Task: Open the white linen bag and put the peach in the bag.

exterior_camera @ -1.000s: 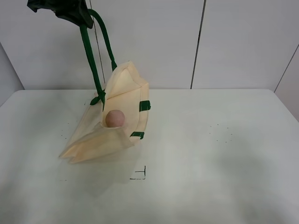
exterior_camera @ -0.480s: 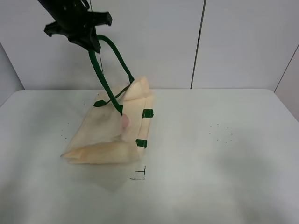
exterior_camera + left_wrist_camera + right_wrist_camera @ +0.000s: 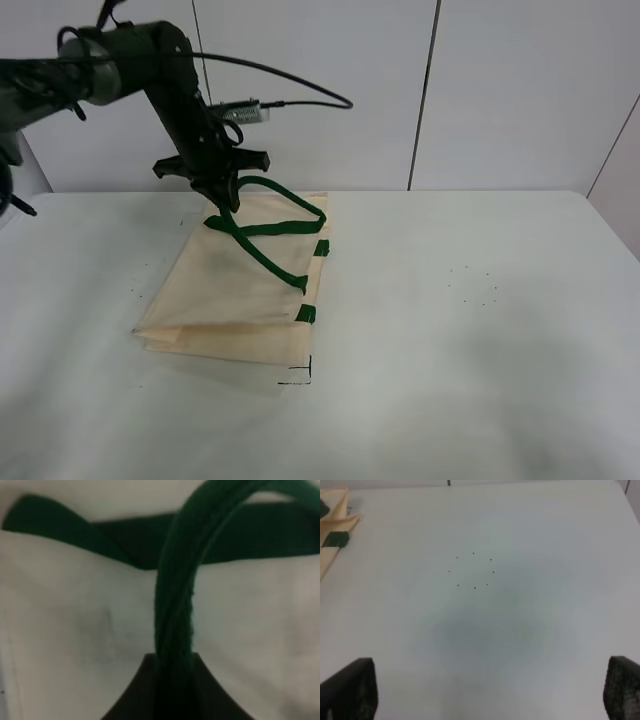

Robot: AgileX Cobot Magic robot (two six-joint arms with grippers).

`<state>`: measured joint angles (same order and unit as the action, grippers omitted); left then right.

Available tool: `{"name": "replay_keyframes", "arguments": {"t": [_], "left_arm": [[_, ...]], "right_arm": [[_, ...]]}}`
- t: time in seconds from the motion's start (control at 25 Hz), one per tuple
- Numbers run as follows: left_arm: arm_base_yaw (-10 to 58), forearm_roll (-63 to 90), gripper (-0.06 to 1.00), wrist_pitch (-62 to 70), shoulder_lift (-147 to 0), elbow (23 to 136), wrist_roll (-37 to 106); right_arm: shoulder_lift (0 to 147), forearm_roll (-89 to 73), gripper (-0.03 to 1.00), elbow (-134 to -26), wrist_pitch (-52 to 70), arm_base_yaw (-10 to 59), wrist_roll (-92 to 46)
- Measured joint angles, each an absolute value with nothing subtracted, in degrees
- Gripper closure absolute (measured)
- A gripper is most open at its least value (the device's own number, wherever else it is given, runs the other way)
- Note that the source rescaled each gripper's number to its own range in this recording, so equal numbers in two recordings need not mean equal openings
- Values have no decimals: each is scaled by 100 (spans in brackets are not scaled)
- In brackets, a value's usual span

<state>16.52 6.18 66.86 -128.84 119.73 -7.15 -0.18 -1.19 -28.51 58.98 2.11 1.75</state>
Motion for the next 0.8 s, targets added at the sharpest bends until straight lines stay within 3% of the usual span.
{"name": "replay_keyframes", "arguments": {"t": [0.08, 0.12, 0.2, 0.28, 0.36, 0.48, 0.8], "left_arm": [[1652, 608, 94, 6686, -13125, 11973, -634], [1652, 608, 87, 6686, -13269, 11966, -546], [1652, 602, 65, 6686, -13336, 11966, -506], [1652, 568, 32, 6686, -13335, 11966, -493], [1652, 371, 8, 6686, -13335, 11966, -493], [1652, 0, -2, 6686, -13335, 11966, -523], [1590, -206, -6, 6681, -13330, 11972, -460]], "right_arm": [[-18, -119, -3, -2851, 5898, 211, 178], [-18, -119, -3, -2851, 5898, 211, 178], [-18, -119, -3, -2851, 5898, 211, 178], [-18, -119, -3, -2851, 5898, 211, 178], [-18, -119, -3, -2851, 5898, 211, 174], [-18, -119, -3, -2851, 5898, 211, 174], [-18, -119, -3, -2851, 5898, 211, 174]]}}
